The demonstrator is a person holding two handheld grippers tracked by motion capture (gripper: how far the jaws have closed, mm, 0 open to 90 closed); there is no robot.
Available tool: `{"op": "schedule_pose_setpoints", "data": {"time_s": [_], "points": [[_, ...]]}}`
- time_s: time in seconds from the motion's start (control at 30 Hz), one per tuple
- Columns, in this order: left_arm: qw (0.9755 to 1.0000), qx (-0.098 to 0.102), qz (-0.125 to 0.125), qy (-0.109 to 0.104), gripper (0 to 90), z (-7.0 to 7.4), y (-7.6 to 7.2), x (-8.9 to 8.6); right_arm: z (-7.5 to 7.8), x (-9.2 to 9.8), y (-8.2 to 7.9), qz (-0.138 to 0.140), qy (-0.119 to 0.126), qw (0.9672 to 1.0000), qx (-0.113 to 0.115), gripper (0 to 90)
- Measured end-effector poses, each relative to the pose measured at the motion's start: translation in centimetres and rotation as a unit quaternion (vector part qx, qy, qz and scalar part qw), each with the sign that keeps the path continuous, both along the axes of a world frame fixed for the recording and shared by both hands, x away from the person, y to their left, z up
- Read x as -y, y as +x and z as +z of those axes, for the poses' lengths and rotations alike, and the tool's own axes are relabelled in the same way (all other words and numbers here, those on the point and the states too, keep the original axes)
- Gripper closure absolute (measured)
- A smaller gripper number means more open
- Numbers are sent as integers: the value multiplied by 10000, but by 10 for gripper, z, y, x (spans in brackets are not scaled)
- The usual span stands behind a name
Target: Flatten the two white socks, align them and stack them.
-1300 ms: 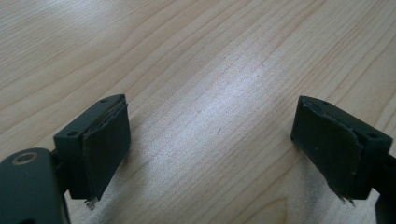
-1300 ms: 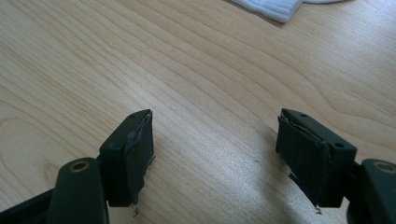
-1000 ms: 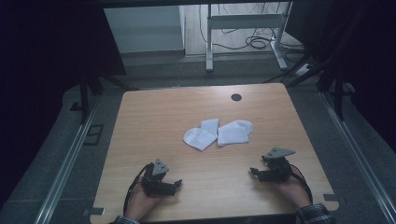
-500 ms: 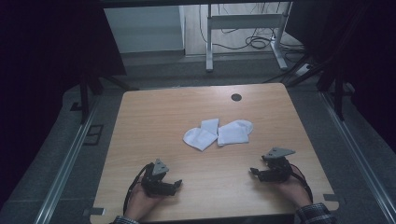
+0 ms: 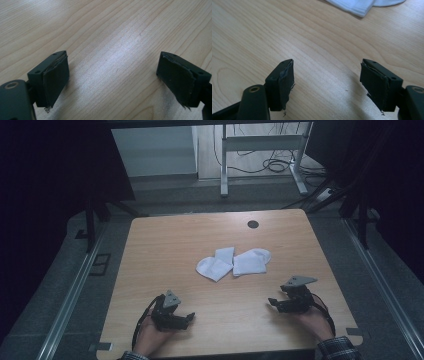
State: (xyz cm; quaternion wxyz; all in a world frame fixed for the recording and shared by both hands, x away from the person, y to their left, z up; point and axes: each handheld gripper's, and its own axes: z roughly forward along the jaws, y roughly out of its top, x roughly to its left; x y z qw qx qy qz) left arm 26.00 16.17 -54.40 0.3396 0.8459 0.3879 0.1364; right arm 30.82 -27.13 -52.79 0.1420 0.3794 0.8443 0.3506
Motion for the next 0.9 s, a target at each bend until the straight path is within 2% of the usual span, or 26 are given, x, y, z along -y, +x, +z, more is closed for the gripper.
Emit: {"op": "schedule_pose_setpoints", "data": {"time_s": [0.23,0.27,0.4,0.5,0.63,0.9], "points": [[10000,-1,1,0,110,0,0,0,8,-2,6,-179,106,9997,-98,299],[10000,-1,1,1,110,0,0,0,11,-2,8,-269,116,9995,-88,312],[10000,0,0,3,110,0,0,0,15,-4,13,-385,37,9990,-221,336],[10000,-1,2,2,110,0,0,0,15,-6,16,-291,60,9990,-335,323],[10000,-2,-2,8,110,0,0,0,19,-7,20,-363,249,9987,-241,371],[10000,-4,-2,8,110,0,0,0,23,-10,35,-501,495,9970,-304,435]]}}
